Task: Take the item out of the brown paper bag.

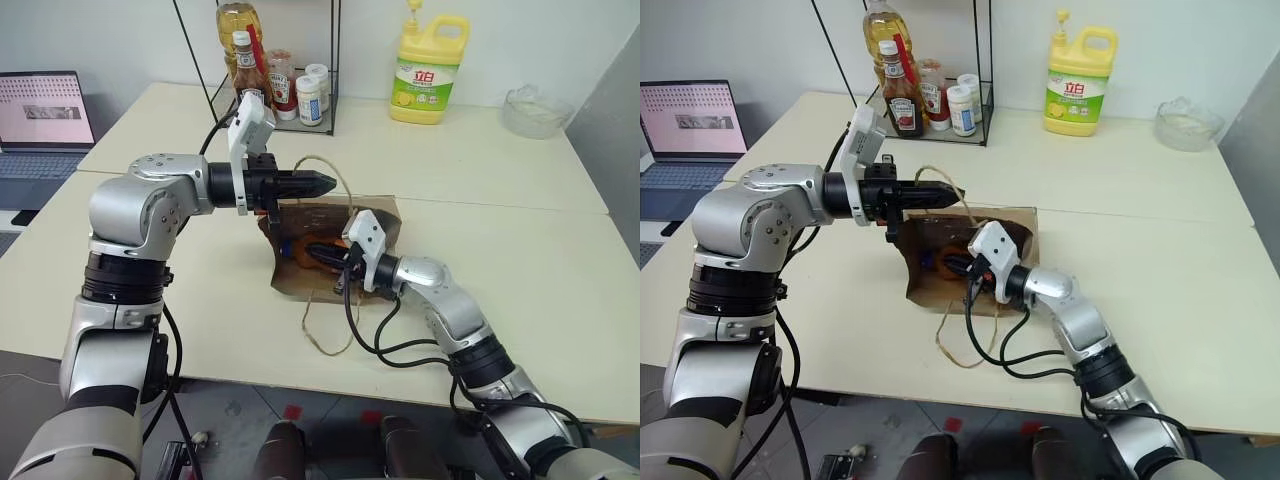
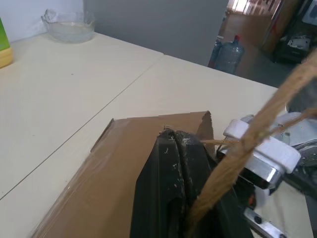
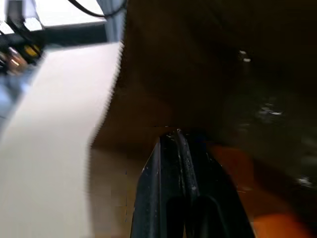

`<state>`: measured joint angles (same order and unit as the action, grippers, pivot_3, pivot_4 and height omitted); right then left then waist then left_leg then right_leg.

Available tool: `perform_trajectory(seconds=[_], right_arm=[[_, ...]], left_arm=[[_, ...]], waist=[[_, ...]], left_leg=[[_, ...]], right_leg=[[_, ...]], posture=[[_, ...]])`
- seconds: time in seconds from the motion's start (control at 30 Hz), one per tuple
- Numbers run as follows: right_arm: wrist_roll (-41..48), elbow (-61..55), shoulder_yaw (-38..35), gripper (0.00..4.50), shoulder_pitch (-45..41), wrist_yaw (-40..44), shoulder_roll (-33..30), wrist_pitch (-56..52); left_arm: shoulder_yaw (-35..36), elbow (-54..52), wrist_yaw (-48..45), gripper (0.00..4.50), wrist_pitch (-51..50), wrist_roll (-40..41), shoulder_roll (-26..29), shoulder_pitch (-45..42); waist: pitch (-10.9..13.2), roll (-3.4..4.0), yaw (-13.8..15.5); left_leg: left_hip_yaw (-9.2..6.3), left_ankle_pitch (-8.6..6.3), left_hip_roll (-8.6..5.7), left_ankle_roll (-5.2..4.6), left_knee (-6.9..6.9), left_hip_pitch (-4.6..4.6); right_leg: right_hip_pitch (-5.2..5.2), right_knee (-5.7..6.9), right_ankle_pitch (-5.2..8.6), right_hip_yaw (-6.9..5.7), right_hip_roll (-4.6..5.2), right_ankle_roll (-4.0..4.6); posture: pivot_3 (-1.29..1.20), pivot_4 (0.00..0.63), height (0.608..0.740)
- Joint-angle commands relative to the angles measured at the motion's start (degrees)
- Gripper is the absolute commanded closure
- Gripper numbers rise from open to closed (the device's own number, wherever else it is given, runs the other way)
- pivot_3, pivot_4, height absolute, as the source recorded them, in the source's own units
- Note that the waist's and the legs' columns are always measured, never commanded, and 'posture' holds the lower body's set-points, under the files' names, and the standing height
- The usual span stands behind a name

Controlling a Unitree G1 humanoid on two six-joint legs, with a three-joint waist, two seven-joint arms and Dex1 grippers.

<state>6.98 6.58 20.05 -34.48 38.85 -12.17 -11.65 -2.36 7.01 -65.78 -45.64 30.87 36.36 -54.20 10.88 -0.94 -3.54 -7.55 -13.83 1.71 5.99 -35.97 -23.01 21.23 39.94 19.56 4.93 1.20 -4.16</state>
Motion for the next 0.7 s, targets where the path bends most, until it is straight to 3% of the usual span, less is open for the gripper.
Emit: perform_trajectory(seconds=[0.03,0.17,0.5,0.7], right_arm=[[-7.1,-1.3,2.8,4.43,-1.1,-0.7,-2.3,4.0],[-11.4,-2.7,5.1,3.53,-1.1,1.7,-5.6,4.5],[-21.5,4.7,6.1,0.02,-6.1,-1.4,-6.6,8.1],[-28.4,8.2,9.7,0.02,-8.3,0.6,-8.1,7.4]], left_arm=[[0.6,-1.6,-0.3,4.5,1.2,0.0,0.4,-0.9],[0.5,-1.2,-0.3,4.5,1.7,-0.1,0.0,-0.9],[0.8,-2.5,0.0,4.5,1.9,0.0,-0.2,0.2],[1.2,-4.0,0.3,4.5,1.3,0.4,0.2,1.2]], waist=[[0.0,0.0,-0.2],[0.0,0.0,-0.3],[0.0,0.0,-0.7],[0.0,0.0,-1.1]], left_leg=[[-0.01,0.01,0.0,0.01,0.0,0.0],[0.02,0.03,0.0,0.04,-0.01,0.0],[0.01,0.07,0.0,0.11,-0.02,0.01],[0.01,0.11,0.0,0.17,-0.03,0.01]], right_leg=[[0.02,0.02,0.0,0.0,0.0,0.01],[0.02,0.02,0.0,0.04,-0.01,0.01],[0.01,0.04,0.0,0.04,0.0,0.01],[-0.01,0.06,0.0,0.06,0.0,0.01]], posture=[[0.0,0.15,0.74],[0.0,0.15,0.74],[0.0,0.15,0.74],[0.0,0.15,0.74]])
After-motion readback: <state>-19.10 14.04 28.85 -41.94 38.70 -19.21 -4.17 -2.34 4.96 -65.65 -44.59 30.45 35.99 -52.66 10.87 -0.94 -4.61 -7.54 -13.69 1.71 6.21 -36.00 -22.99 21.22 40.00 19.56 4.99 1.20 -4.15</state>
